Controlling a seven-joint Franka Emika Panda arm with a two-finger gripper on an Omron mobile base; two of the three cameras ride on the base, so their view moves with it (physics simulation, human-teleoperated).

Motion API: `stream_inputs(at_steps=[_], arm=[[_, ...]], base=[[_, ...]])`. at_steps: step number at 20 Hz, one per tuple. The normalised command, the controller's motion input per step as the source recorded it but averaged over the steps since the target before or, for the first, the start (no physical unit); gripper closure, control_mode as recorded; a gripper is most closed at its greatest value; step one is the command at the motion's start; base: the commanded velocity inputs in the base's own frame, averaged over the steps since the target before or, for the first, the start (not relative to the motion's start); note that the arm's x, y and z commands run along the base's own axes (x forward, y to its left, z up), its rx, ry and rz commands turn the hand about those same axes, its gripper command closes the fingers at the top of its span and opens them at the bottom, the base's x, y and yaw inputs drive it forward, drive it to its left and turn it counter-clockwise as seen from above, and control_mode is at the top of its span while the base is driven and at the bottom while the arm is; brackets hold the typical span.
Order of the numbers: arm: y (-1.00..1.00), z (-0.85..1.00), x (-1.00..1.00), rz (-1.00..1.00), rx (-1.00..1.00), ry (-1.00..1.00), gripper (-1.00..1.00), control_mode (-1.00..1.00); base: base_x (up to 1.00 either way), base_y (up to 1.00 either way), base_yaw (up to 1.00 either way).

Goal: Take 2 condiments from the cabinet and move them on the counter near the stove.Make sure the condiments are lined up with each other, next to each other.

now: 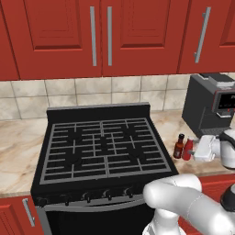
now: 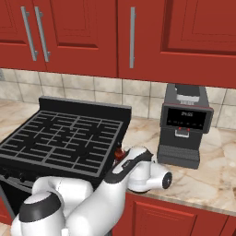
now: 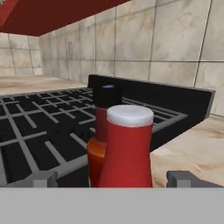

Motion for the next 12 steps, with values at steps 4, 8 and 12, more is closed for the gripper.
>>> stream_inputs(at_steps=[4, 8, 12], arm=[[0.00, 0.33, -0.32, 0.00, 0.00, -0.11, -1.00, -1.00], [-0.02, 0.37, -0.36, 0.00, 0.00, -0.08, -1.00, -1.00], [-0.01, 0.52, -0.53, 0.00, 0.00, -0.02, -1.00, -1.00]], base=[[0.00, 0.00, 0.00], [0.00, 0.00, 0.00], [0.00, 0.00, 0.00]])
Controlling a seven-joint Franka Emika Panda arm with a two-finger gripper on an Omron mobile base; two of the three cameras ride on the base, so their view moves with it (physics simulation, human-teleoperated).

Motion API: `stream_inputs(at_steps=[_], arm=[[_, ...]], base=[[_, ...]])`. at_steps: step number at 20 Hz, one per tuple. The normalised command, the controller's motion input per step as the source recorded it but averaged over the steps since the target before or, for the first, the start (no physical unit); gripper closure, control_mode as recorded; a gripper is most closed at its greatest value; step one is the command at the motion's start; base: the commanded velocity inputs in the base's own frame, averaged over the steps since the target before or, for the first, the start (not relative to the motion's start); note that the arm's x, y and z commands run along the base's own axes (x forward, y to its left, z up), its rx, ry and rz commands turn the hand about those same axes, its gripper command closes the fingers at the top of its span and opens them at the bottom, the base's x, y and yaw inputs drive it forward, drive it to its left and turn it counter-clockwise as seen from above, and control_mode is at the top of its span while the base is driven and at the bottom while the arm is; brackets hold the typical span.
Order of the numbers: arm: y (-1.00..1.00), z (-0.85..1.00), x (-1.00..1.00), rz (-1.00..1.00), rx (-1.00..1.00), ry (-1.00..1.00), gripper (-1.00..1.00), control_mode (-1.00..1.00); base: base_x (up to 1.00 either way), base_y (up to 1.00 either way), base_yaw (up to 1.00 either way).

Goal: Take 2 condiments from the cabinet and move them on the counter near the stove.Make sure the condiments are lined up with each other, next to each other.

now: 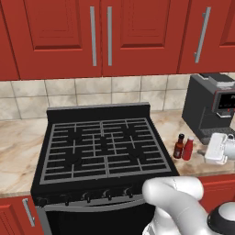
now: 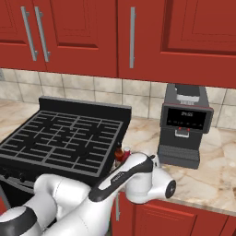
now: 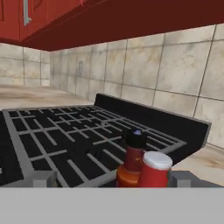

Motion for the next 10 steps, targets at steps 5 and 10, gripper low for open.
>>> stream_inputs(at_steps=[5, 10], arm=[[0.10, 0.75, -0.56, -0.03, 0.00, 0.03, -1.00, -1.00], [0.54, 0.90, -0.19, -0.17, 0.00, 0.34, -1.00, -1.00]], base=[[0.00, 0.00, 0.00], [0.00, 0.00, 0.00]])
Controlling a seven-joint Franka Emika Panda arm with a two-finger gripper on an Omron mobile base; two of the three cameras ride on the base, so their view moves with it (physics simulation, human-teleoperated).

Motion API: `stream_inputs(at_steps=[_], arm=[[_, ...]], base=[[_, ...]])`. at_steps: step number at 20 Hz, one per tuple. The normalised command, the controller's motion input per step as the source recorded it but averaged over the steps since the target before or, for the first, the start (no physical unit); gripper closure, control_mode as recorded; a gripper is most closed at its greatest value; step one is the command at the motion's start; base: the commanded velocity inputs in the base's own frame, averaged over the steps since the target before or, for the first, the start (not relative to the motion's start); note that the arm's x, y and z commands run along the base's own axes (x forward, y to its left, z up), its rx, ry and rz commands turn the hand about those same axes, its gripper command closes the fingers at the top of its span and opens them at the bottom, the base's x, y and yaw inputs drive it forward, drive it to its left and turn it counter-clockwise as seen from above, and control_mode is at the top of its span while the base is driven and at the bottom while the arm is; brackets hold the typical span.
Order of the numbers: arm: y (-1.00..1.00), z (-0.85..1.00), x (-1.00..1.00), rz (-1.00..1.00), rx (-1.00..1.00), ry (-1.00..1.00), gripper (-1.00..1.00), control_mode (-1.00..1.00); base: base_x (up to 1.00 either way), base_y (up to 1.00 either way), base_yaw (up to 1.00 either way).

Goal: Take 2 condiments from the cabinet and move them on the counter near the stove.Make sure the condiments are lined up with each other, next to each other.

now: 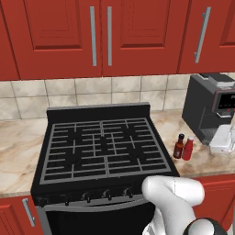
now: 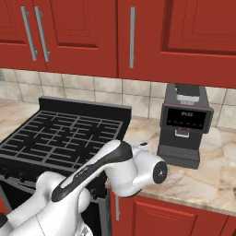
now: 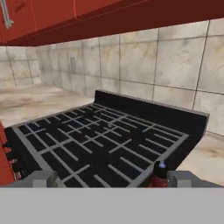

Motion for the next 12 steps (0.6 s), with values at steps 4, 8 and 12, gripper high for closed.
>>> stream_inputs(at_steps=[4, 8, 12], arm=[[0.68, 0.82, -0.03, -0.25, -0.01, 0.58, -1.00, -1.00], [0.71, 0.49, -0.06, -0.34, 0.00, 0.49, -1.00, -1.00], [0.50, 0.27, -0.20, -0.40, 0.00, 0.10, -1.00, -1.00]], base=[[0.00, 0.00, 0.00], [0.00, 0.00, 0.00], [0.00, 0.00, 0.00]])
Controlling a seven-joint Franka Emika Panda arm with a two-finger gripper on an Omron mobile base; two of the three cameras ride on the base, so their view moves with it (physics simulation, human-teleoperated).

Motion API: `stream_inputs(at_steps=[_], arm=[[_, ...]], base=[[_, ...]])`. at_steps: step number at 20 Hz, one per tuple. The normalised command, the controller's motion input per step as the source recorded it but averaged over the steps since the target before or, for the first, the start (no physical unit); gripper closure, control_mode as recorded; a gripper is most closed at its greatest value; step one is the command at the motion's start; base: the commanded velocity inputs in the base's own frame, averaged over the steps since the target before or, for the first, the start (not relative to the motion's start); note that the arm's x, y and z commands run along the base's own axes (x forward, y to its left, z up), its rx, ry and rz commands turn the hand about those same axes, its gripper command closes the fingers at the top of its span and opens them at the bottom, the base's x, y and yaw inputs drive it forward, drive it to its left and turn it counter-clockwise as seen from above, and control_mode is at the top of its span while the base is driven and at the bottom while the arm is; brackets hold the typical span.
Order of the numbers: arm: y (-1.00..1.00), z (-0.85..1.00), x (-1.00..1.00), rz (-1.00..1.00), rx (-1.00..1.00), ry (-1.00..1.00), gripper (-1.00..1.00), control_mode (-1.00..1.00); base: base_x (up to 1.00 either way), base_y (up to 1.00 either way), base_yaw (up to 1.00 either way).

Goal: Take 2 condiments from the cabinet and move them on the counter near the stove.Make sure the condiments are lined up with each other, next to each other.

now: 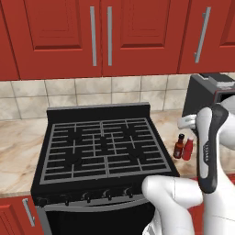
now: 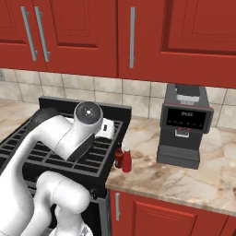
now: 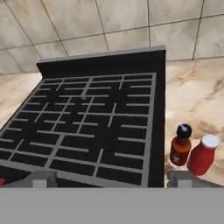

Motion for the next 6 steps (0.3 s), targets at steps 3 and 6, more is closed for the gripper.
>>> stream_inputs(at_steps=[3, 6], arm=[[0.07, 0.20, -0.29, -0.34, 0.00, 0.00, -1.00, -1.00], [0.21, 0.06, -0.14, -0.16, -0.01, -0.02, -1.00, -1.00]], base=[[0.00, 0.00, 0.00], [0.00, 0.00, 0.00]])
